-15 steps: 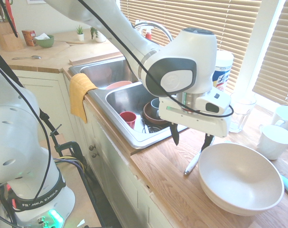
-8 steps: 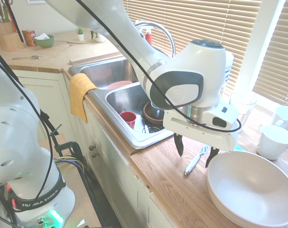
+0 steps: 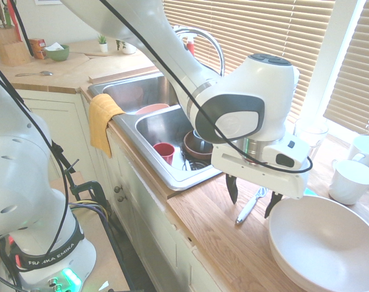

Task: Put the knife into the sink

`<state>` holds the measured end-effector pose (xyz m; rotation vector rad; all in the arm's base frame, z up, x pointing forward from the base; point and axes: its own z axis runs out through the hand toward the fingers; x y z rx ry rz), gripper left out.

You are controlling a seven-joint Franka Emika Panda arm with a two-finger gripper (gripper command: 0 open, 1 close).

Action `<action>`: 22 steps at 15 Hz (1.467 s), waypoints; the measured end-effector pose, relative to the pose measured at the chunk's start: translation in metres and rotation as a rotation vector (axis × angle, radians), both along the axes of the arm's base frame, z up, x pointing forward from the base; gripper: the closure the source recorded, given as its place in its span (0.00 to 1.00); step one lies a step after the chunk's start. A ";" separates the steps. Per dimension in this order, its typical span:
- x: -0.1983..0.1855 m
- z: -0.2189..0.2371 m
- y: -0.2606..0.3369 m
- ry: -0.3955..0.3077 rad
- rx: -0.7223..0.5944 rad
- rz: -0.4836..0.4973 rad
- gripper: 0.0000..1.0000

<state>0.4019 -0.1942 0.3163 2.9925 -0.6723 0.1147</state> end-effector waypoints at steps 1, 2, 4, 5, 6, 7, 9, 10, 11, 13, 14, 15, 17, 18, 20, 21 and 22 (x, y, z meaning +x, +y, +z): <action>0.000 -0.001 0.000 0.003 0.001 0.000 1.00; 0.000 -0.002 -0.001 0.003 0.001 -0.001 1.00; -0.001 -0.002 -0.002 0.004 0.002 -0.003 1.00; -0.001 -0.002 -0.002 0.004 0.002 -0.004 1.00; -0.001 -0.002 -0.002 0.004 0.002 -0.005 1.00; -0.001 -0.002 -0.002 0.005 0.002 -0.005 1.00; -0.001 -0.002 -0.002 0.005 0.002 -0.005 1.00; -0.001 -0.003 -0.002 0.006 0.002 -0.005 1.00; -0.001 -0.003 -0.002 0.006 0.002 -0.005 1.00; 0.000 -0.003 -0.002 0.006 0.002 -0.005 1.00; 0.000 -0.002 -0.002 0.005 0.002 -0.004 1.00; 0.000 -0.002 -0.002 0.004 0.001 -0.003 1.00; 0.001 -0.002 -0.002 0.004 0.000 -0.003 1.00; 0.001 -0.002 -0.001 0.004 0.000 -0.001 1.00; 0.004 0.001 0.003 0.003 0.015 -0.012 1.00; 0.008 0.010 0.008 -0.006 0.025 -0.025 1.00; 0.013 0.027 0.015 -0.020 0.026 -0.047 1.00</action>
